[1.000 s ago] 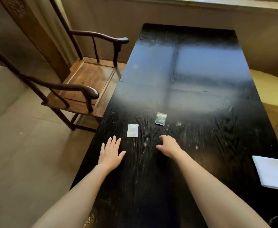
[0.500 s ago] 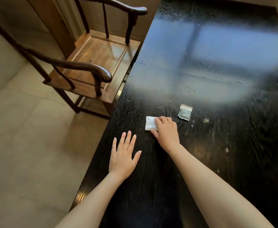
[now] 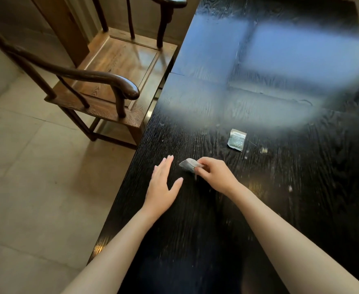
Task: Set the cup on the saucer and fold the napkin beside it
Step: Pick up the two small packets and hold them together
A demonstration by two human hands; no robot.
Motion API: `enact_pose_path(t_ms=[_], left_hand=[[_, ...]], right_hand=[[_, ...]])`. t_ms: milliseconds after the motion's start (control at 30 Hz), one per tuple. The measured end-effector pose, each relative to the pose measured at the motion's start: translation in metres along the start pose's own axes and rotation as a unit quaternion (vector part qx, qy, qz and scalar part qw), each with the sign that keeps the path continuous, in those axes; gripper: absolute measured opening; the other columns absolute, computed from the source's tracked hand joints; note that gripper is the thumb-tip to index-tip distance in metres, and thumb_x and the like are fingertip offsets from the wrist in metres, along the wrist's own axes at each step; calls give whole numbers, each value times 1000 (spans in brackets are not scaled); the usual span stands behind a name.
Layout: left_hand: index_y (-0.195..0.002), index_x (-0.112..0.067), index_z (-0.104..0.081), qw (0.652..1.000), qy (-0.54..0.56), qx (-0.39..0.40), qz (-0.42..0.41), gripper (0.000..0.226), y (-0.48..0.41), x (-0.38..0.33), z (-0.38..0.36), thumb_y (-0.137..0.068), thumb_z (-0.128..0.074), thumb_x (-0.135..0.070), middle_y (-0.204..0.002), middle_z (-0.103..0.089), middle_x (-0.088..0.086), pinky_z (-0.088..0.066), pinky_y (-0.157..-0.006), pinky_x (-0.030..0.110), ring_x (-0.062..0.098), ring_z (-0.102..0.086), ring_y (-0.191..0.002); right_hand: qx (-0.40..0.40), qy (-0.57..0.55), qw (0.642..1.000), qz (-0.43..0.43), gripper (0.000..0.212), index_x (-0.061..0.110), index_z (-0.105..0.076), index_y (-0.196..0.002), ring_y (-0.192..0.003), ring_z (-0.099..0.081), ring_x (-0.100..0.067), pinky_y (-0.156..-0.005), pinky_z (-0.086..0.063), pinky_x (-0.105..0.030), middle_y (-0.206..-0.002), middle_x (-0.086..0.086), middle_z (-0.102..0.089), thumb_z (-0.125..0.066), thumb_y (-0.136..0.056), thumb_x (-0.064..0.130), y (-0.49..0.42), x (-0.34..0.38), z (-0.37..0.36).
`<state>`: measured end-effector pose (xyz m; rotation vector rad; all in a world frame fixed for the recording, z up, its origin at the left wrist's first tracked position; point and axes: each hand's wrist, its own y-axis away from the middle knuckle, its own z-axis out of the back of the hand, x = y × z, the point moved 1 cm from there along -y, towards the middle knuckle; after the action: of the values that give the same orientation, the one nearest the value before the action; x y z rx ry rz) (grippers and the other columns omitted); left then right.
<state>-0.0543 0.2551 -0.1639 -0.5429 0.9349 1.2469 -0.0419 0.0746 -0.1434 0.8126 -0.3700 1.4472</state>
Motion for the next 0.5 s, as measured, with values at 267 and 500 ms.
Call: enact_pose_path(t_ms=[267, 500], left_hand=[[-120, -16, -60, 932, 319, 124, 117, 28, -19, -31, -5, -94, -49, -15, -113, -67, 2, -54, -83, 26, 14, -64, -104], [-108, -6, -65, 897, 374, 39, 234, 23, -19, -19, -26, -95, -46, -10, -106, -69, 18, -53, -88, 42, 28, -66, -101]], right_hand=[[153, -107, 979, -82, 17, 10, -67, -85, -58, -52, -4, -58, -43, -16, -68, 5, -63, -59, -89, 25, 11, 13, 32], [-180, 145, 954, -190, 33, 4, -59, -112, -107, -51, -34, -87, -43, -41, -112, -18, -60, -56, -89, 29, -11, -37, 56]])
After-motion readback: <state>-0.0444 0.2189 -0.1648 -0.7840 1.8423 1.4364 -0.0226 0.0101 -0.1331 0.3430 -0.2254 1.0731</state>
